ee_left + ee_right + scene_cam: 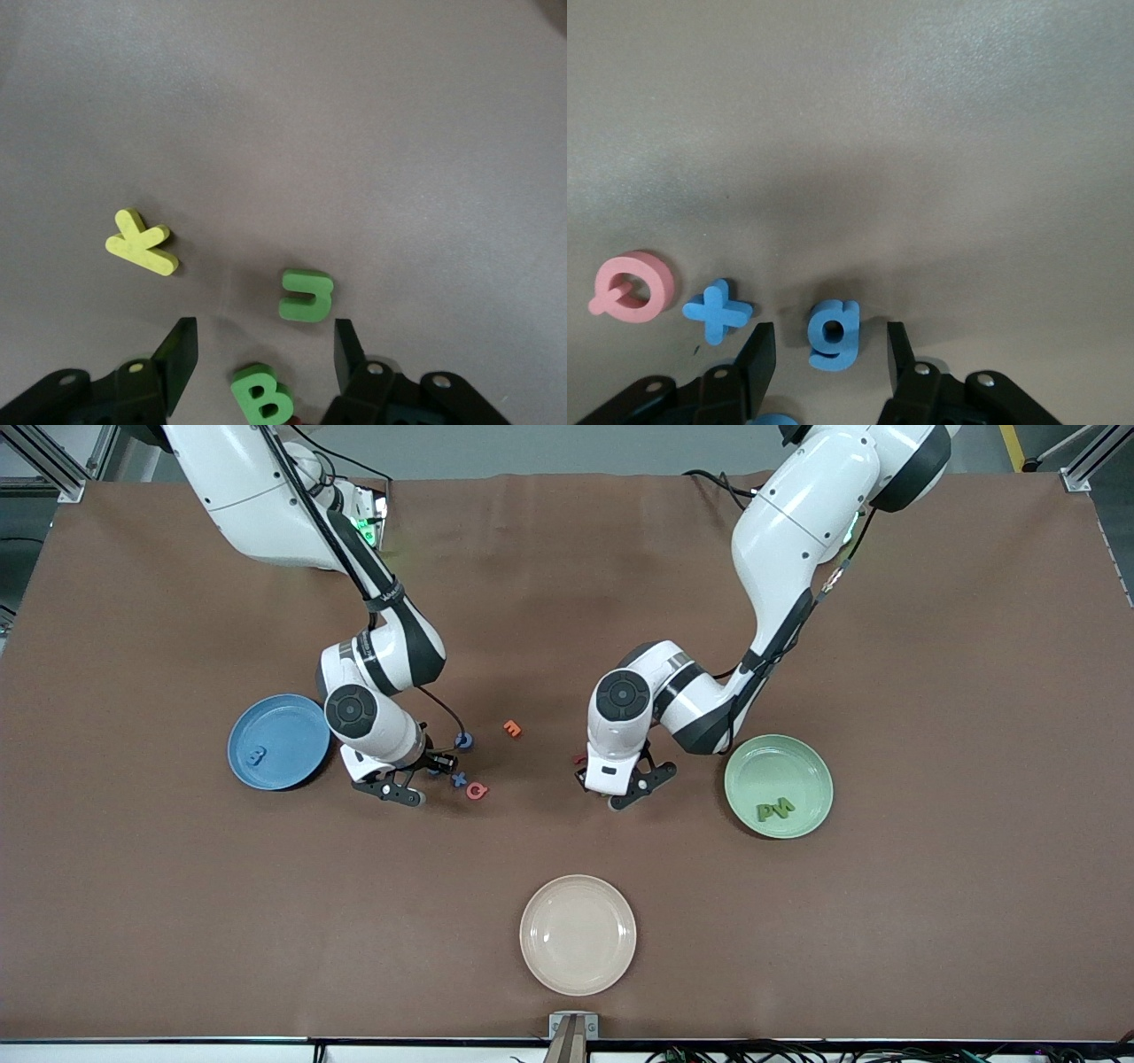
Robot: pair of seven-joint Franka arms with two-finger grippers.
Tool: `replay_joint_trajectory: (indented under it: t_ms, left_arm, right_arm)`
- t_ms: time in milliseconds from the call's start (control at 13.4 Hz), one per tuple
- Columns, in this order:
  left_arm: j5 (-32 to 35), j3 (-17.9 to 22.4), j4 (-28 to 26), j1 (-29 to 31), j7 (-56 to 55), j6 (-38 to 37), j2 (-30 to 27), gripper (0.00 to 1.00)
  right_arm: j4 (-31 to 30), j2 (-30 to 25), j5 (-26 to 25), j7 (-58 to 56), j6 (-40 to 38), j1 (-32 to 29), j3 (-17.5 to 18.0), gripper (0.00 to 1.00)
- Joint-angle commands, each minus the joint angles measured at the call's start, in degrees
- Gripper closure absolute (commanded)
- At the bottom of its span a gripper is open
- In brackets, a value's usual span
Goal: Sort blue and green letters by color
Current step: 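Grasp green u with the left gripper while the right gripper grasps blue g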
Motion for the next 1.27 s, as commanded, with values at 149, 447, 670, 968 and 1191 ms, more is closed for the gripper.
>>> replay_joint_trajectory:
  t_ms: [149, 447, 670, 968, 1191]
  left_arm:
    - [0.87, 0.17, 1.12, -0.32, 0.54, 1.81, 1.94, 0.34]
    - [0.96, 0.26, 1.12, -0.32, 0.63, 5.14, 2.91, 0.35]
    - [1.05, 0.35, 1.21, -0.23, 0.63, 5.59, 3.09, 0.37]
    - [1.49, 0.35, 1.12, 0.56, 1.42, 5.5, 2.74, 0.5]
    - [1.4, 1.4, 1.29, 0.56, 2.74, 5.59, 2.91, 0.49]
  right_arm:
    - [1.4, 1.13, 0.97, 0.65, -0.07, 0.86, -0.54, 0.66]
    - [1.31, 1.13, 0.97, 0.65, -0.07, 0.77, -0.54, 0.81]
    - [1.4, 1.04, 1.06, 0.65, -0.33, 0.33, -0.54, 0.92]
    - [1.14, -2.64, 0.97, -2.67, -6.37, -2.38, -0.63, 0.92]
    - [-2.71, -8.95, 0.89, -11.44, -10.08, -7.03, -0.72, 0.92]
